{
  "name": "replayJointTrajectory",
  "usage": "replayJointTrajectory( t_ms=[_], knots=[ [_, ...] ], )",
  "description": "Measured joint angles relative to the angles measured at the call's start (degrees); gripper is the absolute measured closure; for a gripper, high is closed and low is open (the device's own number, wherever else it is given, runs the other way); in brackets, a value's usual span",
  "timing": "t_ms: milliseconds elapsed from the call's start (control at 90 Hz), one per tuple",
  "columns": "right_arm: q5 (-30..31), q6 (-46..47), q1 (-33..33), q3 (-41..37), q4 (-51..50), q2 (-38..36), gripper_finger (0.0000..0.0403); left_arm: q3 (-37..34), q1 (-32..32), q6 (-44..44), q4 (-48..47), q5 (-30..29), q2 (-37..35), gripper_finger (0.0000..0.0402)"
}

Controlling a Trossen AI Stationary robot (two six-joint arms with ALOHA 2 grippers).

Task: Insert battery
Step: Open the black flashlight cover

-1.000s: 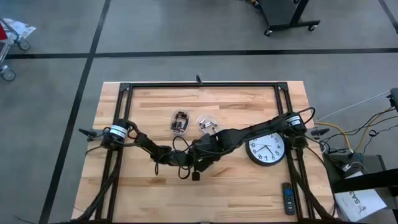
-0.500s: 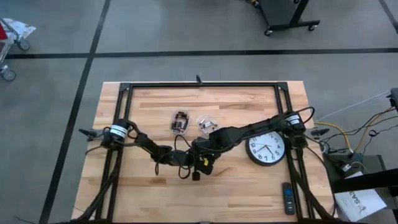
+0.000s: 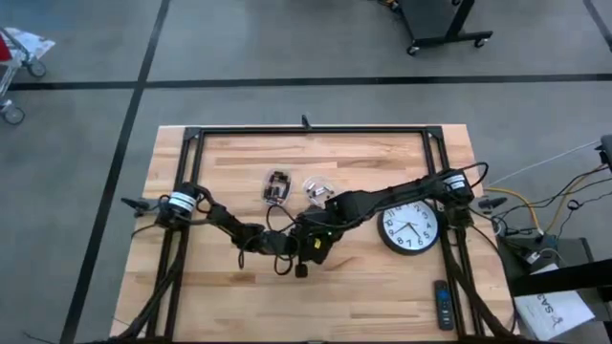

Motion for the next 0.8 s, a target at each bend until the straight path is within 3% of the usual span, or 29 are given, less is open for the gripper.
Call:
replayJointTrajectory(
  t_ms=[200, 367, 544, 800],
  knots=[
    [-0.1, 1.7, 1.0, 0.0, 0.4, 0.9, 0.0212, 0.0, 0.0, 0.0, 0.0, 0.0, 0.0, 0.0307],
    [0.4, 2.4, 1.3, 0.0, 1.0, 2.1, 0.0189, 0.0, 0.0, -0.1, -0.1, -0.1, 0.0, 0.0307],
    [3.1, 2.4, 1.3, 0.0, 1.0, 2.5, 0.0203, 0.0, 0.0, -0.1, -0.2, 0.0, 0.0, 0.0307],
    [2.3, 2.3, 1.3, 0.1, 0.9, 2.4, 0.0269, 0.0, 0.0, -0.3, -0.3, 0.0, 0.0, 0.0307]
  ],
)
